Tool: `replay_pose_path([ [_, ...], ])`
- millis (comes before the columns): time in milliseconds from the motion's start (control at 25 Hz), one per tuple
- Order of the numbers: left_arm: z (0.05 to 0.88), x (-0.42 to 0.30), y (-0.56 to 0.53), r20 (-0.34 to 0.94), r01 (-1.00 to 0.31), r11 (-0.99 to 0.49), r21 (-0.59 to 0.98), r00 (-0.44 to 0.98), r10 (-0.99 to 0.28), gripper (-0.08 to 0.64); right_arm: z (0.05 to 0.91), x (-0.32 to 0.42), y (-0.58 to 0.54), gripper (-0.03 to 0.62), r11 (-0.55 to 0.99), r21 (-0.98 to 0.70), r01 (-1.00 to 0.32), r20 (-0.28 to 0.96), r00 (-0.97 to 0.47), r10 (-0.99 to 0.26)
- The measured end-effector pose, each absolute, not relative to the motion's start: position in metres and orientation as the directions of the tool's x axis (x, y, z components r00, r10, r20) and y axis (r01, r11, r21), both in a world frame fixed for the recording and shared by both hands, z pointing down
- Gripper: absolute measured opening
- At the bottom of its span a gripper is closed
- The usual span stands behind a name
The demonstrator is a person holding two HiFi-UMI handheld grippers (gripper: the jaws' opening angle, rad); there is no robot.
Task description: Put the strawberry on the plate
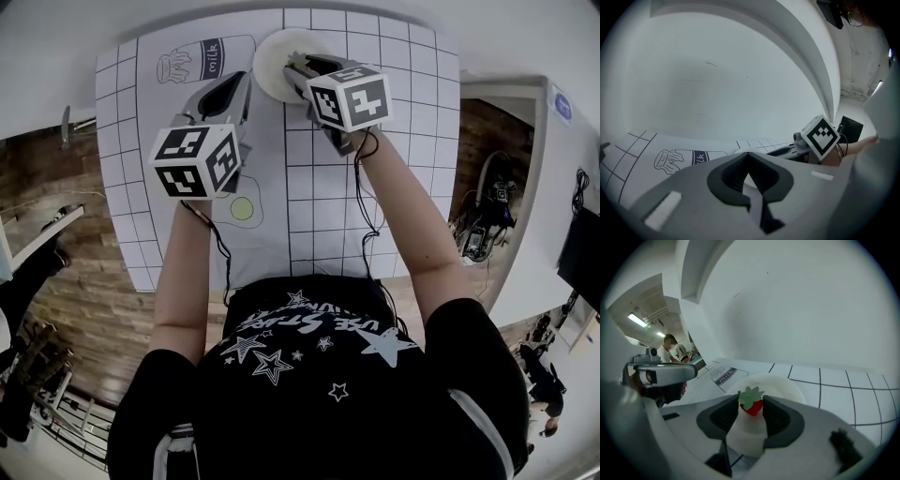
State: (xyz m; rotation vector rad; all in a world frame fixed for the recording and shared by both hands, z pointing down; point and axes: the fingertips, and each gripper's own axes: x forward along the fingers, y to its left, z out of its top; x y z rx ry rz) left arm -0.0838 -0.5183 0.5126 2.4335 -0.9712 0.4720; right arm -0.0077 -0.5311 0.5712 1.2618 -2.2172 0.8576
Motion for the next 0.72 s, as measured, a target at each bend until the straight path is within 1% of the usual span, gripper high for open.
replay_pose_path([
  [160,0.512,-0.086,-0.516,0.474,-0.713,-0.632,0.303,0.689,-0.549,0.005,0.574,-0.010,-0.529,0.160,0.387,-0.307,-0.870,0.648,-0.488,-0.584],
  [440,0.502,-0.094,-0.509,0.463,-0.717,-0.630,0.299,0.686,-0.561,0.006,0.565,-0.002,-0.523,0.160,0.363,-0.285,-0.887,0.653,-0.457,-0.605],
  [720,0.481,-0.104,-0.488,0.433,-0.711,-0.636,0.299,0.695,-0.574,0.005,0.528,-0.002,-0.513,0.160,0.359,-0.251,-0.899,0.611,-0.435,-0.662],
])
